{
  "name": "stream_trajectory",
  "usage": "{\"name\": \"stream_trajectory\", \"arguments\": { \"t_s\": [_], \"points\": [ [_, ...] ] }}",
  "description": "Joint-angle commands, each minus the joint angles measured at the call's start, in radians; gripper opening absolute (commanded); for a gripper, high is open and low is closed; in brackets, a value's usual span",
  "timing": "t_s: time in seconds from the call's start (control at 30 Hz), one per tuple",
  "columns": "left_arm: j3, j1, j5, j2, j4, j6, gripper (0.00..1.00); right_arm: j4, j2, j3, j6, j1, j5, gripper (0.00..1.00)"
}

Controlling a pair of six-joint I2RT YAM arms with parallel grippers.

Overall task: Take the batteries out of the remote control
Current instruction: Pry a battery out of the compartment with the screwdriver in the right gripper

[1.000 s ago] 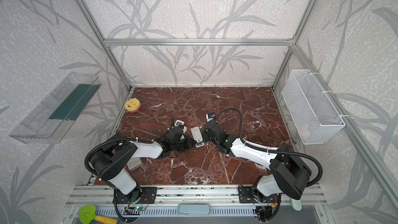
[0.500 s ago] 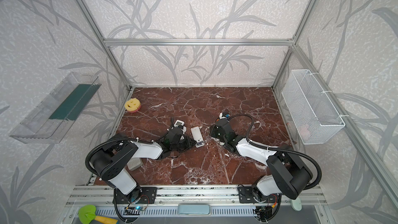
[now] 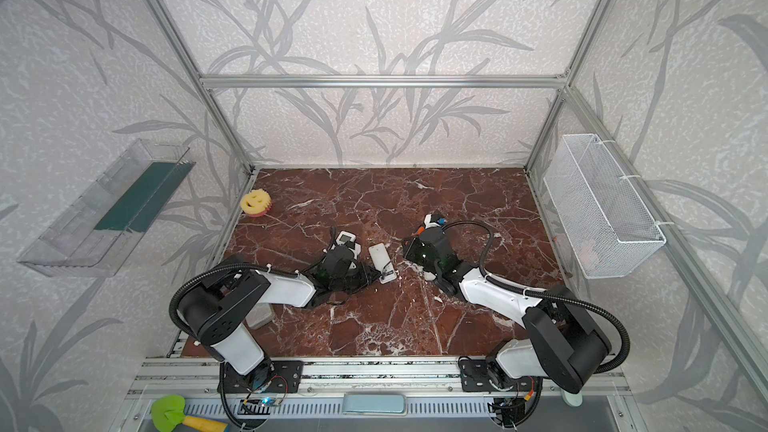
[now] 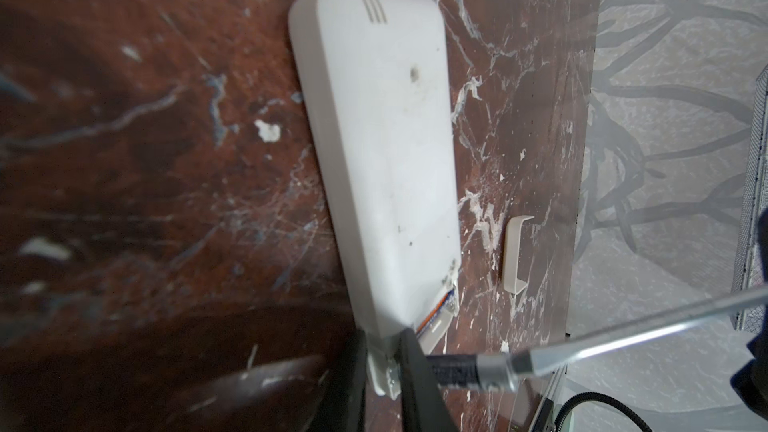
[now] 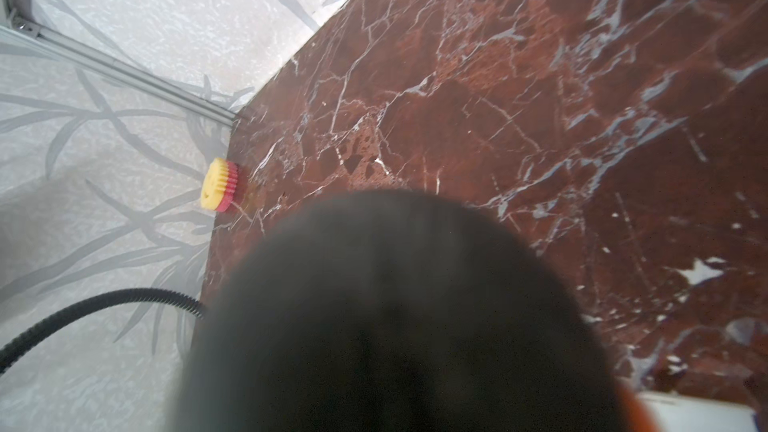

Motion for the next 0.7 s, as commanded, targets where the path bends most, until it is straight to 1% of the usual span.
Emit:
{"name": "stream_trajectory", "arguments": {
  "t_s": [0.0, 0.17, 0.33, 0.53, 0.67],
  "points": [
    [-0.016, -0.015, -0.001, 0.043, -0.063, -0.008, 0.17, -0.029, -0.027, 0.017, -0.008, 0.009, -0.043, 0.0],
    [-0.012, -0.015, -0.001, 0.043, -0.066, -0.007, 0.17, -0.104, -0.077, 0.008, -0.042, 0.009, -0.01, 0.0],
    [-0.008, -0.016, -0.003, 0.044, -0.066, -0.007, 0.17, -0.181, -0.131, 0.017, -0.117, 0.009, 0.054, 0.0],
    [0.005, -0.016, 0.0, 0.045, -0.078, 0.002, 0.17, -0.258, -0.143, 0.037, -0.2, 0.014, 0.09, 0.0],
    [0.02, -0.016, 0.008, 0.032, -0.104, 0.021, 0.17, -0.332, -0.179, 0.038, -0.245, 0.024, 0.111, 0.0]
  ]
}}
